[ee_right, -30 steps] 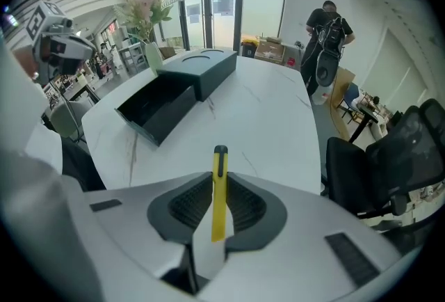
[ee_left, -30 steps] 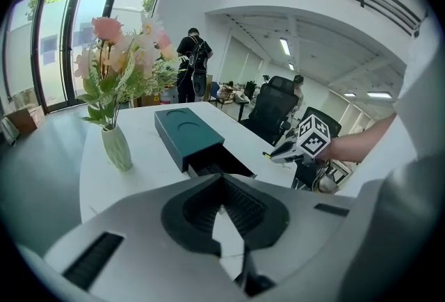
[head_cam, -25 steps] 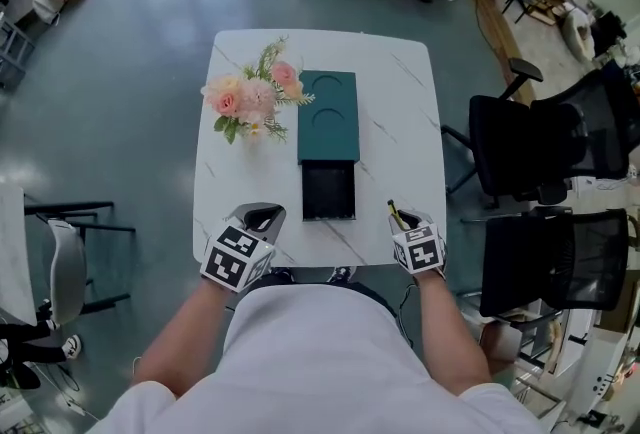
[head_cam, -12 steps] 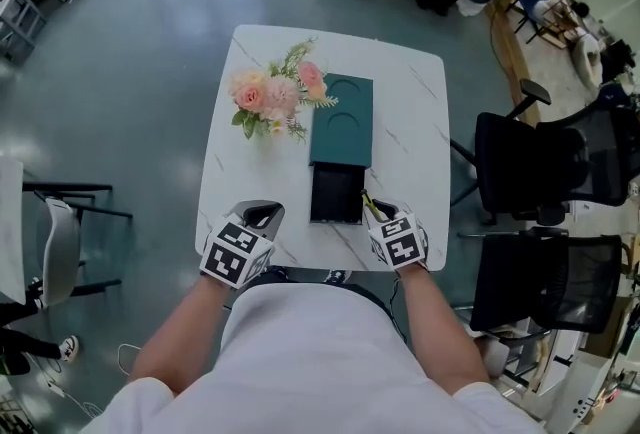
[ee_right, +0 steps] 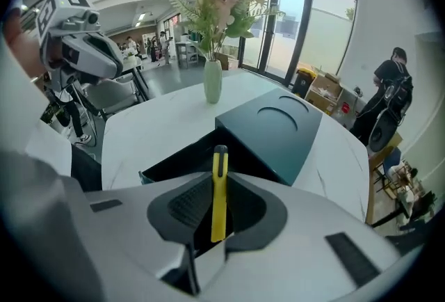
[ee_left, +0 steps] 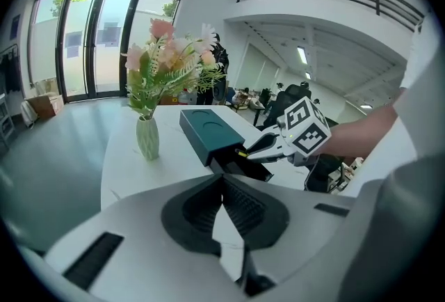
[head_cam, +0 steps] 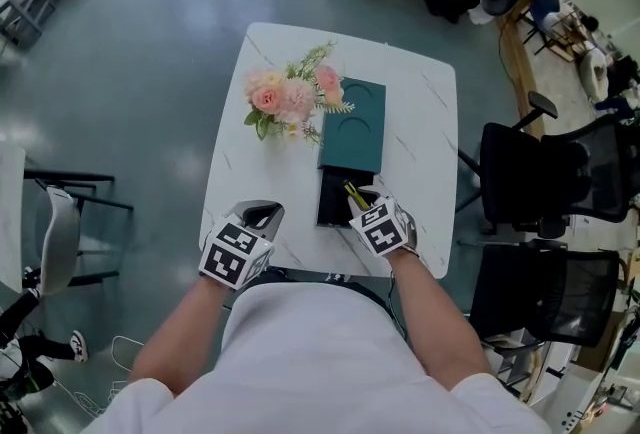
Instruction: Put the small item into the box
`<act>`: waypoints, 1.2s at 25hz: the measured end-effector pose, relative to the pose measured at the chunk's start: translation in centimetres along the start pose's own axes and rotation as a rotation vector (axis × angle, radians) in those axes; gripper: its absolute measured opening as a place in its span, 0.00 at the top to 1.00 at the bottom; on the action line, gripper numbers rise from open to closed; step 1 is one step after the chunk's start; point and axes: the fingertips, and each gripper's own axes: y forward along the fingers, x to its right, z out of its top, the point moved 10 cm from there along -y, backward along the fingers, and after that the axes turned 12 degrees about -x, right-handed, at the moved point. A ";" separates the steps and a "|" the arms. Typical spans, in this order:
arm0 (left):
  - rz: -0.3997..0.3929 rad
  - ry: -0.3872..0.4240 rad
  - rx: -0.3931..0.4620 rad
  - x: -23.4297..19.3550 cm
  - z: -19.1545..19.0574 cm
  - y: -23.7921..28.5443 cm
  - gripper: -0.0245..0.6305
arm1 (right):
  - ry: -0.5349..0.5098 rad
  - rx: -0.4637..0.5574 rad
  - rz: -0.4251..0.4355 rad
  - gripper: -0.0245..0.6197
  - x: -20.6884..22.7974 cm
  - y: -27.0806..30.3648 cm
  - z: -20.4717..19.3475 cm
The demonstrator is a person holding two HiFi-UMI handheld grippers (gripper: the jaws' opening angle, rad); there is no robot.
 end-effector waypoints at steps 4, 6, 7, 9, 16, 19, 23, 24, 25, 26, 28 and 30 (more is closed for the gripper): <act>0.005 -0.017 0.001 -0.3 -0.3 -0.1 0.94 | -0.069 -0.038 0.006 0.85 -0.3 1.3 1.1; 0.009 -0.023 0.002 -0.5 -0.5 0.0 0.94 | -0.117 -0.059 0.001 0.85 -0.5 2.0 1.5; 0.011 -0.027 0.002 -0.5 -0.6 -0.1 0.94 | -0.143 -0.072 -0.004 0.85 -0.6 2.4 1.6; 0.016 -0.036 0.002 -0.7 -0.8 -0.2 0.94 | -0.192 -0.097 -0.013 0.85 -0.8 3.0 1.8; 0.030 -0.058 -0.002 -1.3 -1.5 -0.7 0.94 | -0.318 -0.157 -0.036 0.85 -1.3 4.5 2.3; 0.034 -0.066 -0.002 -1.3 -1.6 -0.8 0.94 | -0.392 -0.181 -0.055 0.85 -1.5 5.0 2.3; 0.036 -0.069 -0.002 -1.4 -1.6 -0.8 0.94 | -0.440 -0.195 -0.064 0.85 -1.7 5.6 2.4; 0.036 -0.070 -0.002 -1.4 -1.6 -0.7 0.94 | -0.448 -0.199 -0.064 0.84 -1.7 5.7 2.4; 0.036 -0.072 -0.002 -1.3 -1.7 -0.8 0.94 | -0.455 -0.202 -0.062 0.84 -1.7 5.7 2.4; 0.036 -0.074 -0.002 -1.3 -1.7 -0.8 0.94 | -0.460 -0.204 -0.058 0.84 -1.8 5.7 2.5; 0.037 -0.077 -0.001 -1.2 -1.6 -0.9 0.94 | -0.469 -0.204 -0.055 0.84 -1.9 5.6 2.6; 0.038 -0.080 -0.003 -1.1 -1.6 -0.9 0.94 | -0.477 -0.205 -0.057 0.84 -1.8 5.7 2.6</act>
